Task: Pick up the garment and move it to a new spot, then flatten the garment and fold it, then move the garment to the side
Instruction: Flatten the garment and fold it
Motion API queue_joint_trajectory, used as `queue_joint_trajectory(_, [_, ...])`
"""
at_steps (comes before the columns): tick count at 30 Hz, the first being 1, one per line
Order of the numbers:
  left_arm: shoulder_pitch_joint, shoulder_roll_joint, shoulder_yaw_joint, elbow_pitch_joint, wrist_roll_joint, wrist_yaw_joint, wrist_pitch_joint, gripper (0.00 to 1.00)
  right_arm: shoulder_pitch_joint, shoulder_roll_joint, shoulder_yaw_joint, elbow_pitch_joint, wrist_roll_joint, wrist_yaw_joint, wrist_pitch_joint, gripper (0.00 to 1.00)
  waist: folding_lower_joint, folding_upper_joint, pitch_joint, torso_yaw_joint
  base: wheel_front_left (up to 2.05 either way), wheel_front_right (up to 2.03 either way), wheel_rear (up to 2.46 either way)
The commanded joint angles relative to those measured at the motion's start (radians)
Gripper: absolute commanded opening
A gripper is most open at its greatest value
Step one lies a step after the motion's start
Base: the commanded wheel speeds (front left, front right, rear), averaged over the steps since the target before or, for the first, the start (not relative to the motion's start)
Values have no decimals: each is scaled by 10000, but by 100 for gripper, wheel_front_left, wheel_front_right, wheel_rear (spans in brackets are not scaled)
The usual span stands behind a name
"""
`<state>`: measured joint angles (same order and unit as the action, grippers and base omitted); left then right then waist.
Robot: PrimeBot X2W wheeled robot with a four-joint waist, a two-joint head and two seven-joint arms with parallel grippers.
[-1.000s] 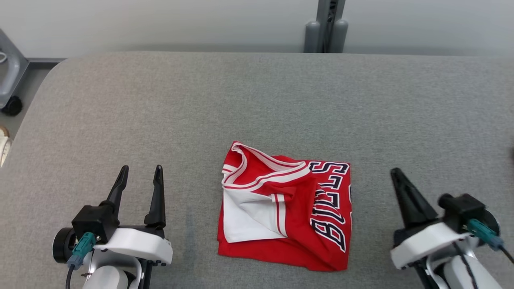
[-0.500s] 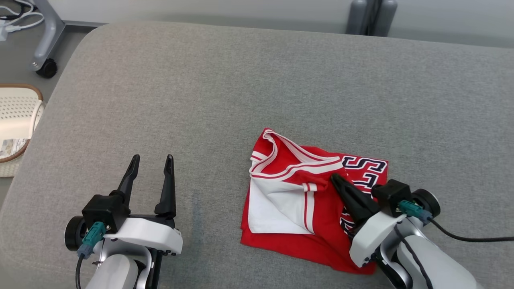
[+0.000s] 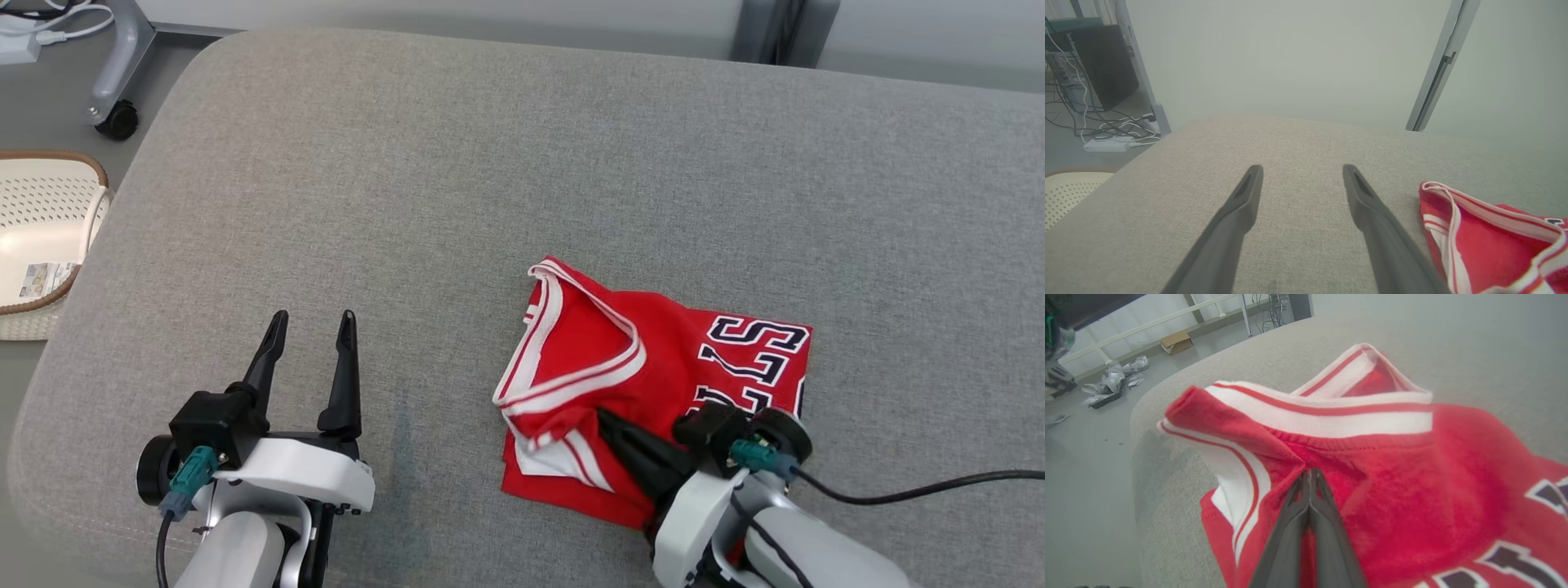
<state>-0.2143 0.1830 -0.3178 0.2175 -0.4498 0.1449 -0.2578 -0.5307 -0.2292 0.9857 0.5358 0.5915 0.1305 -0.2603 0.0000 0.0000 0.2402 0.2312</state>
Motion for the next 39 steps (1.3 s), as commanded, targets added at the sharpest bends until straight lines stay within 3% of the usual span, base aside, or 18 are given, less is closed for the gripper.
queue_joint_trajectory(1, [-140, 38, 49, 6, 46, -9, -70, 100, 7, -68, 94, -21, 83, 8, -53, 0, 0, 0, -9, -6, 0, 0, 0])
queue_joint_trajectory(14, [46, 46, 192, 45, 87, 8, -80, 100, 106, -602, 2001, -1716, 1479, 8, -50, 0, 0, 0, -188, -249, 0, 0, 0])
queue_joint_trajectory(18, [162, 115, 233, 0, 114, 31, -82, 100, 511, -851, 732, -2600, 1559, 6, -49, 0, 0, 0, -381, -468, 0, 0, 0])
queue_joint_trajectory(22, [256, 210, 281, -111, 179, 61, -75, 100, 1345, -784, -1608, -3419, 969, 6, -49, 0, 0, 0, -580, -738, 0, 0, 0])
queue_joint_trajectory(30, [391, 420, 351, -380, 264, 161, -74, 100, 2880, -126, -5405, -4484, -404, 6, -48, 0, 0, 0, -836, -1243, 0, 0, 0])
queue_joint_trajectory(31, [392, 444, 358, -403, 267, 166, -64, 100, 3007, -10, -5795, -4567, -518, 6, -48, 5, 0, 0, -861, -1290, 0, 0, 0])
queue_joint_trajectory(33, [426, 494, 367, -455, 267, 199, -38, 100, 3268, 246, -6560, -4708, -765, 8, -49, 60, 0, 0, -907, -1392, 0, 0, 0])
queue_joint_trajectory(34, [437, 494, 362, -486, 272, 213, -22, 100, 3391, 330, -6942, -4731, -885, 8, -48, 100, 0, 0, -930, -1429, 0, 0, 0])
queue_joint_trajectory(39, [523, 588, 342, -613, 301, 252, -4, 100, 3741, 750, -7943, -4672, -1321, 8, -48, 100, 0, 0, -1015, -1599, 0, 0, 0])
